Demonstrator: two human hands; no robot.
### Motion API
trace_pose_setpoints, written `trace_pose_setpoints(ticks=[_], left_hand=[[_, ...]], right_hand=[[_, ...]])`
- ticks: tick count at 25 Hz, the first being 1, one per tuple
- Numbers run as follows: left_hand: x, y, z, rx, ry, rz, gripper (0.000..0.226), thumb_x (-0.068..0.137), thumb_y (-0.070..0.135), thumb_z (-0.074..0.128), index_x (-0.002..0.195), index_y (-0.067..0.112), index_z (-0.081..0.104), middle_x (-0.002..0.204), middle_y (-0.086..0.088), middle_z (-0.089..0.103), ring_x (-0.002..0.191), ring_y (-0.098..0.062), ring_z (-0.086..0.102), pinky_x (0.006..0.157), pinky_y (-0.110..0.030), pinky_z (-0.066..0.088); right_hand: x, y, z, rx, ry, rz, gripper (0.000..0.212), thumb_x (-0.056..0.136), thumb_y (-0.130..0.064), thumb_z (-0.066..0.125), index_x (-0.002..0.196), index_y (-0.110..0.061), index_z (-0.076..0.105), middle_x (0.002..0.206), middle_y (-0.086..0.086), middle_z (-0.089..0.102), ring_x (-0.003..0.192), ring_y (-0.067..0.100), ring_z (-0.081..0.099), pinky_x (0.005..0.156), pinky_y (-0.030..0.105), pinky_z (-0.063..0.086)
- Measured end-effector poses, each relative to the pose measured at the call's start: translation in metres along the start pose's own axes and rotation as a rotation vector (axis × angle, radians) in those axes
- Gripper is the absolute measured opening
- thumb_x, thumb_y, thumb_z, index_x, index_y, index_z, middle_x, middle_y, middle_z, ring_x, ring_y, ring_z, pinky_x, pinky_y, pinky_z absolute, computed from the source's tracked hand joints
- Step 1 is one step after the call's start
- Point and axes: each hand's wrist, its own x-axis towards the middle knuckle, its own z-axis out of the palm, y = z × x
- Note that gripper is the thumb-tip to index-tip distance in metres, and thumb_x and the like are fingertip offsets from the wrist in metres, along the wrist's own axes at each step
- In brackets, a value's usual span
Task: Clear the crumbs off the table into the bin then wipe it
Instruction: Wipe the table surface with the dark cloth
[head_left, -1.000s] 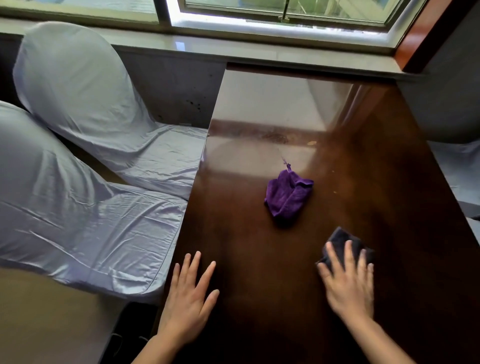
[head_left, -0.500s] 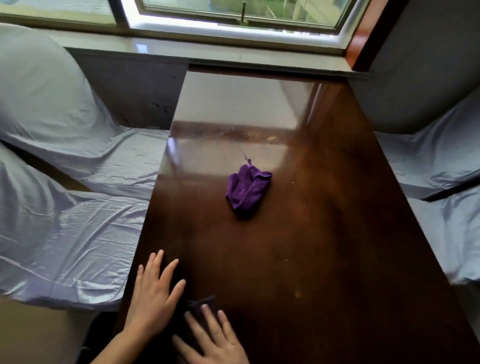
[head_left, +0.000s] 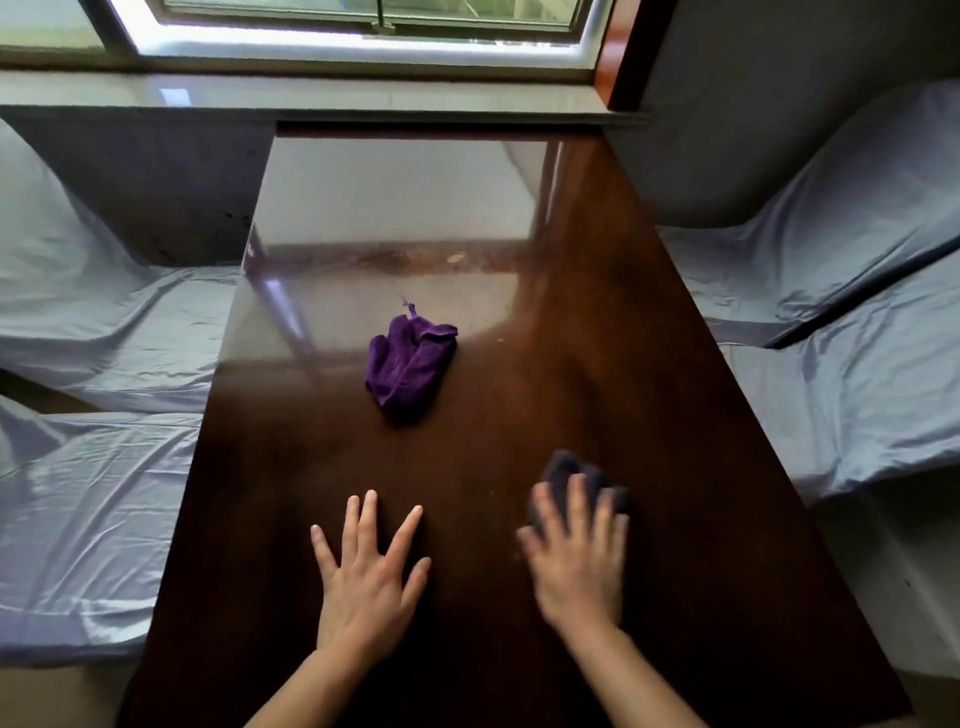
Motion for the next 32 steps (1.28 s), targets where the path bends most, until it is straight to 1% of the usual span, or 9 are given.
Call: trace_pose_setpoints(ticks=[3, 5, 10, 13, 15, 18, 22, 25, 32], left_hand=[[0.000, 0.001, 0.004, 0.030, 0.015, -0.021, 0.064, 0.086, 0.064, 0.025, 0.145, 0.041, 0.030, 0.157, -0.019, 0.022, 0.148, -0.030, 0.004, 0.110, -0.070, 0.008], [0.000, -0.002, 0.007, 0.048, 0.029, -0.023, 0.063, 0.088, 0.067, 0.015, 0.146, 0.045, 0.024, 0.159, -0.016, 0.019, 0.148, -0.027, 0.000, 0.112, -0.068, 0.007], [-0.002, 0.000, 0.011, 0.049, 0.048, -0.044, 0.064, 0.087, 0.067, 0.003, 0.146, 0.047, 0.018, 0.160, -0.014, 0.017, 0.148, -0.024, -0.001, 0.114, -0.064, 0.004], [-0.002, 0.000, 0.010, 0.056, 0.054, -0.045, 0.064, 0.088, 0.066, 0.004, 0.147, 0.046, 0.019, 0.159, -0.014, 0.018, 0.148, -0.025, -0.001, 0.114, -0.064, 0.004], [-0.003, 0.001, 0.010, 0.064, 0.055, -0.040, 0.064, 0.088, 0.066, 0.004, 0.147, 0.045, 0.021, 0.159, -0.014, 0.019, 0.148, -0.026, 0.000, 0.114, -0.064, 0.004], [-0.001, 0.002, 0.009, 0.063, 0.060, -0.040, 0.061, 0.090, 0.066, 0.013, 0.147, 0.047, 0.020, 0.160, -0.013, 0.018, 0.148, -0.025, -0.001, 0.114, -0.063, 0.002], [0.002, -0.004, -0.002, 0.027, 0.050, -0.037, 0.058, 0.087, 0.061, 0.029, 0.143, 0.048, 0.030, 0.157, -0.009, 0.027, 0.147, -0.024, 0.011, 0.115, -0.062, 0.005], [0.007, -0.023, -0.016, -0.004, 0.050, -0.038, 0.057, 0.085, 0.057, 0.035, 0.138, 0.040, 0.045, 0.148, -0.009, 0.044, 0.141, -0.027, 0.031, 0.111, -0.065, 0.018], [0.035, -0.123, -0.038, -0.022, 0.147, -0.205, 0.065, 0.091, 0.063, 0.017, 0.140, 0.031, 0.045, 0.148, -0.016, 0.041, 0.142, -0.034, 0.029, 0.111, -0.063, 0.019]], right_hand=[[-0.054, -0.019, 0.027, -0.078, -0.024, -0.466, 0.071, 0.083, -0.066, 0.049, 0.149, -0.040, 0.037, 0.160, 0.009, 0.031, 0.147, 0.042, 0.024, 0.111, 0.059, 0.025], [-0.071, 0.024, 0.033, -0.068, 0.040, -0.512, 0.074, 0.081, -0.068, 0.052, 0.148, -0.039, 0.038, 0.159, 0.007, 0.035, 0.149, 0.036, 0.020, 0.111, 0.055, 0.025], [-0.051, 0.151, 0.003, -0.051, 0.075, 0.057, 0.073, 0.093, -0.068, 0.017, 0.143, -0.026, 0.050, 0.155, 0.017, 0.039, 0.139, 0.047, 0.036, 0.107, 0.062, 0.031], [-0.004, 0.185, -0.017, 0.001, -0.035, 0.373, 0.079, 0.090, -0.071, 0.002, 0.153, -0.033, 0.029, 0.164, 0.013, 0.020, 0.148, 0.044, 0.017, 0.118, 0.061, 0.018], [0.020, 0.169, -0.018, 0.015, -0.049, 0.401, 0.080, 0.087, -0.072, 0.001, 0.154, -0.036, 0.025, 0.165, 0.011, 0.015, 0.149, 0.043, 0.013, 0.120, 0.059, 0.012], [0.021, 0.100, -0.005, -0.005, 0.018, 0.090, 0.070, 0.093, -0.066, 0.019, 0.145, -0.028, 0.046, 0.156, 0.019, 0.037, 0.140, 0.051, 0.032, 0.113, 0.063, 0.023], [0.006, -0.005, 0.011, -0.029, -0.027, -0.346, 0.063, 0.088, -0.063, 0.043, 0.146, -0.036, 0.044, 0.159, 0.012, 0.032, 0.146, 0.045, 0.026, 0.114, 0.059, 0.023], [0.011, -0.063, 0.010, -0.065, -0.051, -0.525, 0.063, 0.088, -0.063, 0.047, 0.145, -0.038, 0.045, 0.159, 0.009, 0.034, 0.145, 0.041, 0.029, 0.111, 0.056, 0.022], [0.045, -0.172, 0.022, -0.042, -0.123, -0.839, 0.057, 0.088, -0.052, 0.051, 0.139, -0.028, 0.055, 0.152, 0.002, 0.047, 0.141, 0.032, 0.041, 0.110, 0.050, 0.042]])
